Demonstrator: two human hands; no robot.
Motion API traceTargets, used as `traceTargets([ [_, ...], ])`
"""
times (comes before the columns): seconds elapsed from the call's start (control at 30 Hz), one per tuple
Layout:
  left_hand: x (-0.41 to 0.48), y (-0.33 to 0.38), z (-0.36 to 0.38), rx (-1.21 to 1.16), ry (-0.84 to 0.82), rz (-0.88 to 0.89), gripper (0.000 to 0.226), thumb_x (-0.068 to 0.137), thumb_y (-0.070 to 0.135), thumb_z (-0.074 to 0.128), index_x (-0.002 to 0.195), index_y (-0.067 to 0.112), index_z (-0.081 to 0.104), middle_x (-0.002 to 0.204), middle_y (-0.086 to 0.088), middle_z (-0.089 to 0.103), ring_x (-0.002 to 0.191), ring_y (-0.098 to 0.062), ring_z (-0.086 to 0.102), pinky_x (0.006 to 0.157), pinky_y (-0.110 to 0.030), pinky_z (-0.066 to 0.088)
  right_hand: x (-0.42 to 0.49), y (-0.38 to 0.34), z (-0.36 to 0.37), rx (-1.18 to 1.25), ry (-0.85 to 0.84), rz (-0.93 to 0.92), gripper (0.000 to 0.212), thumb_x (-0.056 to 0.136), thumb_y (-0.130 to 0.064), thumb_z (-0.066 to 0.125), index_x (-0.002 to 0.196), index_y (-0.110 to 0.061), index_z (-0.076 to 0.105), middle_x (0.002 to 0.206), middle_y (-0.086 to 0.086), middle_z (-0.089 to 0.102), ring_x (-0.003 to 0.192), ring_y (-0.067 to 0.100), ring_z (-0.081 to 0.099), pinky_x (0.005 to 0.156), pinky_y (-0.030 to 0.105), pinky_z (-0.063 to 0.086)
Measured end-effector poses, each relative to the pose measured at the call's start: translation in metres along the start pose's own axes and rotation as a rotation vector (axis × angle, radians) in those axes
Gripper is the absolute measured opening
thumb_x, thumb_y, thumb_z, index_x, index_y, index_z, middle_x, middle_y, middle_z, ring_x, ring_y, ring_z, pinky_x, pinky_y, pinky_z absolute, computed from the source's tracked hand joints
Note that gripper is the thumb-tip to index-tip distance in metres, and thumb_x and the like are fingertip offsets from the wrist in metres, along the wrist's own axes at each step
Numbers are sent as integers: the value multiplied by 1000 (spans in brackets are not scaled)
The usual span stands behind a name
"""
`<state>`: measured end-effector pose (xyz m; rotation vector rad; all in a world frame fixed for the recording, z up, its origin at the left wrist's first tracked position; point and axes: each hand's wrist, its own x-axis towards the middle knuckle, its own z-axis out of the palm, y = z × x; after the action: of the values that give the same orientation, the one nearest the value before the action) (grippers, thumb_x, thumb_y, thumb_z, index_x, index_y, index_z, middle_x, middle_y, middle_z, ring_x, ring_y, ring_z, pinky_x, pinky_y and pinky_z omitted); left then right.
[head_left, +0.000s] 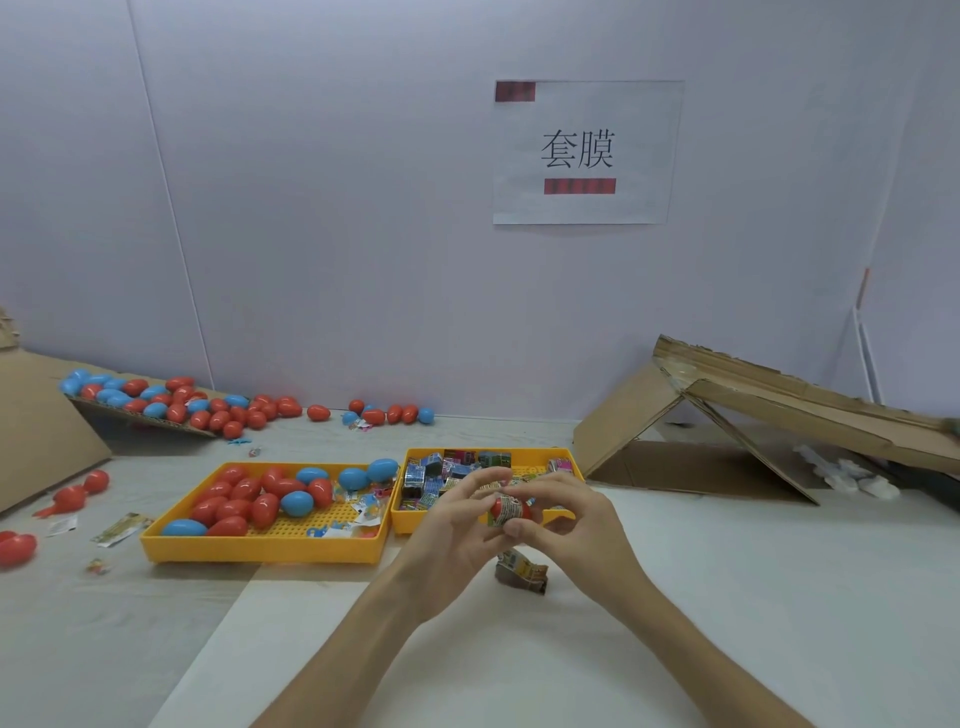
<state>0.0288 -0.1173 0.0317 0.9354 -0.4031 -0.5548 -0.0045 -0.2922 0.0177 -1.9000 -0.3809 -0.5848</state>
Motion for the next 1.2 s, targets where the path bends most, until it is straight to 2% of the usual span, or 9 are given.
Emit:
traceTargets([
  [0.1,0,0,0,-17,-6,2,54,85,10,60,137,3,49,135,-30,58,122,-44,61,98,-44,55,0,1,0,27,-1,19,32,78,-23,85,104,-42,77,99,-11,69,91,17,68,73,31,61],
  [0.3,0,0,0,-77,-4,3,55,82,7,62,136,4,51,129,-30,63,120,-44,63,95,-43,57,2,0,-2,85,-7,83,28,78,-19,85,105,-23,80,99,-5,77,96,18,71,82,39,62],
  [0.5,-2,0,-1,-110,-17,-5,58,84,8,64,140,7,48,129,-28,64,121,-43,62,94,-41,58,2,-2,-4,114,-13,105,28,78,-16,85,105,-23,80,100,-5,78,98,15,72,84,37,61],
  [0.7,-1,-1,-3,-86,-14,-9,47,96,13,50,143,9,46,132,-25,63,125,-39,61,94,-39,57,2,-1,-5,86,-9,125,28,79,-20,85,105,-26,79,98,-6,77,94,14,73,84,42,61],
  [0.9,0,-2,-3,-41,5,9,57,88,15,67,142,11,49,132,-24,64,125,-38,61,97,-38,56,1,-1,-3,83,-51,117,34,82,-10,81,111,-27,74,99,-8,76,97,14,72,83,46,60],
  [1.0,1,0,-3,-64,7,14,60,86,16,71,142,10,48,132,-22,64,125,-36,62,93,-36,57,0,-4,-3,168,-60,153,28,87,-21,77,115,-26,74,106,-5,76,102,14,71,88,43,59],
  [1.1,1,0,-2,-95,-2,9,60,85,14,74,140,10,51,130,-21,66,123,-35,63,90,-33,57,0,-7,-4,293,-48,220,31,85,-36,71,113,-25,76,109,0,76,107,19,70,90,48,58],
  [1.2,2,-1,-2,-99,8,8,59,84,9,73,139,10,52,129,-23,66,121,-35,64,88,-33,58,1,-8,-4,317,-25,235,24,82,-35,74,105,-31,79,107,0,77,104,17,71,82,38,59],
])
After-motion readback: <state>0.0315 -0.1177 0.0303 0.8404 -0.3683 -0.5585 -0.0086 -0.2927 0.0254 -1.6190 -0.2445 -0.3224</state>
